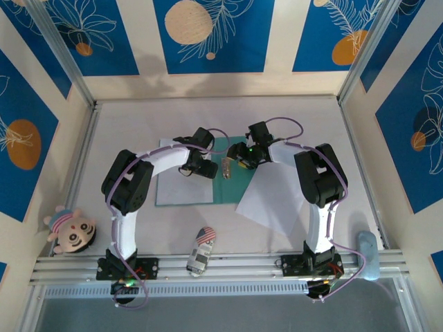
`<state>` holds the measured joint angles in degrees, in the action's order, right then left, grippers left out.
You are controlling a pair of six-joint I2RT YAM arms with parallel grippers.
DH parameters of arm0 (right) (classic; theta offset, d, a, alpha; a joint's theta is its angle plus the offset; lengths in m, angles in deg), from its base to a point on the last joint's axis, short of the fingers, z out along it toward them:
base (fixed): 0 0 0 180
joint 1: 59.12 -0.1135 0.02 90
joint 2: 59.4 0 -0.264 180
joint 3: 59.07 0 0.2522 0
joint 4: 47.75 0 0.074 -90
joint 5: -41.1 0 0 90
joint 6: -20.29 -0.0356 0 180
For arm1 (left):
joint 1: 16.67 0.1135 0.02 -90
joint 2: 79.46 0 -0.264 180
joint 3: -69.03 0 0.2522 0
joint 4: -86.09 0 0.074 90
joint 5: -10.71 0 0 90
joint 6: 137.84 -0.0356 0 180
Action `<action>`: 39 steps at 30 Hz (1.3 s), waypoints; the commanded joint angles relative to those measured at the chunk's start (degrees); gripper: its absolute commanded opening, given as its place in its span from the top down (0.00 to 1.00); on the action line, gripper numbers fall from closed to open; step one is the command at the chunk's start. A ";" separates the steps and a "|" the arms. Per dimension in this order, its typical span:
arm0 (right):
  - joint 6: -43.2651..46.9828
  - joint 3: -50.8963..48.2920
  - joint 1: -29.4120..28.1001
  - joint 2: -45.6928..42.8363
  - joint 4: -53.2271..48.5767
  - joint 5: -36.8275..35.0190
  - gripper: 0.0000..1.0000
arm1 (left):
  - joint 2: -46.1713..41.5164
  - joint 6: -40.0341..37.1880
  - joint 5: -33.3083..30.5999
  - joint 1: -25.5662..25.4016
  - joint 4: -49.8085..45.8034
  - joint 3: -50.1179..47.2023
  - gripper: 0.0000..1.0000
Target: Put the files into the folder
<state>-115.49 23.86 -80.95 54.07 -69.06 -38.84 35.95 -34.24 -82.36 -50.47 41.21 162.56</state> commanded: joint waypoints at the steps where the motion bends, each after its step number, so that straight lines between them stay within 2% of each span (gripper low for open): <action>1: -0.71 -0.09 0.29 1.69 -1.14 -0.13 0.40 | 0.28 1.72 -0.96 0.09 -2.44 -0.24 0.18; 16: -0.97 0.00 0.09 1.82 -1.13 -0.05 0.40 | -0.35 -1.47 4.73 0.06 -2.11 -1.23 0.19; 24: -1.19 0.44 -0.33 2.06 -1.02 0.22 0.40 | -0.01 -0.72 1.23 0.23 -3.82 -0.55 0.18; 39: -3.44 0.06 -1.64 2.12 0.77 2.94 0.39 | -0.52 -1.61 0.26 1.70 -5.69 -0.14 0.17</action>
<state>-117.55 23.92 -81.54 54.42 -67.84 -37.97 35.84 -34.94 -81.51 -49.71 39.83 162.45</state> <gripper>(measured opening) 0.606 0.831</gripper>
